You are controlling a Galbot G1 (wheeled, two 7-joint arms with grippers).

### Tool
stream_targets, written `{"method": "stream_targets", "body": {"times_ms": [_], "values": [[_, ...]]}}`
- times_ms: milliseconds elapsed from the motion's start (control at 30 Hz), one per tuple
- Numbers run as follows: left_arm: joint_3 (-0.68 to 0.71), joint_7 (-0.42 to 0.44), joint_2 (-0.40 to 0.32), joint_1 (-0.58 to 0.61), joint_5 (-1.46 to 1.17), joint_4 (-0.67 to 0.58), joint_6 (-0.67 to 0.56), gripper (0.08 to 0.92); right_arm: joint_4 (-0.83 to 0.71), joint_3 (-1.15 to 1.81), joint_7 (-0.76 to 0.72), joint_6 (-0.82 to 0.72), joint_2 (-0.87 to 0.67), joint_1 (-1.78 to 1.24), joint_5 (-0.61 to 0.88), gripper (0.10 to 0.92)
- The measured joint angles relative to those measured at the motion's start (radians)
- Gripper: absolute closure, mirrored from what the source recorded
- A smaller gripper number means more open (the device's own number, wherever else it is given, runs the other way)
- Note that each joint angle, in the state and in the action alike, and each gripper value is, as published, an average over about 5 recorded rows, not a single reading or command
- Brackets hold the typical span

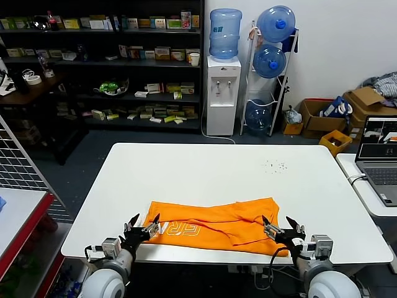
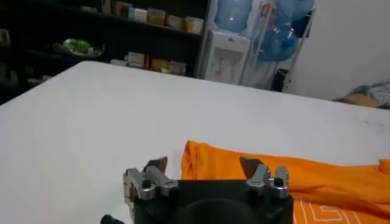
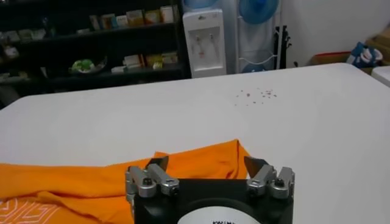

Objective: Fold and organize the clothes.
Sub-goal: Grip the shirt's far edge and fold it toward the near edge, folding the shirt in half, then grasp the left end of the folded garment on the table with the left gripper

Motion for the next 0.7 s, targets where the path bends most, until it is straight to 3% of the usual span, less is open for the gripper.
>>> {"method": "stream_targets", "body": {"times_ms": [267, 700], "values": [[0.013, 0.013, -0.031, -0.031, 0.01, 0.073, -0.015, 0.207, 0.011, 0.008, 0.0, 0.0, 0.006, -0.023, -0.003, 0.203], [0.017, 0.016, -0.043, -0.041, 0.039, 0.112, -0.047, 0.571, 0.014, 0.01, 0.0, 0.001, 0.012, -0.034, -0.009, 0.203]]}}
